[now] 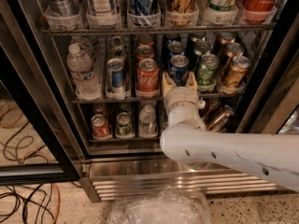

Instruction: Pick pepsi can from middle shelf of fridge

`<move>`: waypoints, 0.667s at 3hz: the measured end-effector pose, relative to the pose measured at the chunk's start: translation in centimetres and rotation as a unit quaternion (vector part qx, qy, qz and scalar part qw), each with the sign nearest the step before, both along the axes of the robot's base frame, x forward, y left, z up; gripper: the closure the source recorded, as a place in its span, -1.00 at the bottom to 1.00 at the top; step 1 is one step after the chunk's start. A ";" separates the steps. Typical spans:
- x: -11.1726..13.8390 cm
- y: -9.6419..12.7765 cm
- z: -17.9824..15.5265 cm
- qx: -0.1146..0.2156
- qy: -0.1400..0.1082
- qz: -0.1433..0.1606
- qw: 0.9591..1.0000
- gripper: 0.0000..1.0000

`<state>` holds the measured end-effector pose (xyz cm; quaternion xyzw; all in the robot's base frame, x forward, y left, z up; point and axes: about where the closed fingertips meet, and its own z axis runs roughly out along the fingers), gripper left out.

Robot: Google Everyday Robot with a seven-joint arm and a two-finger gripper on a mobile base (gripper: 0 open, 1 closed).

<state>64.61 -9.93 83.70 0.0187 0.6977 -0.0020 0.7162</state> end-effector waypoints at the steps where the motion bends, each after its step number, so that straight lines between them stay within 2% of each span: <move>1: 0.9 0.0 0.0 0.003 0.001 0.002 1.000 -0.22; 2: 1.9 0.2 -0.3 0.005 0.005 0.004 1.000 -0.24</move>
Offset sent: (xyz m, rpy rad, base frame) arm 0.0320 0.0029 -0.0099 0.0136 0.0288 0.0162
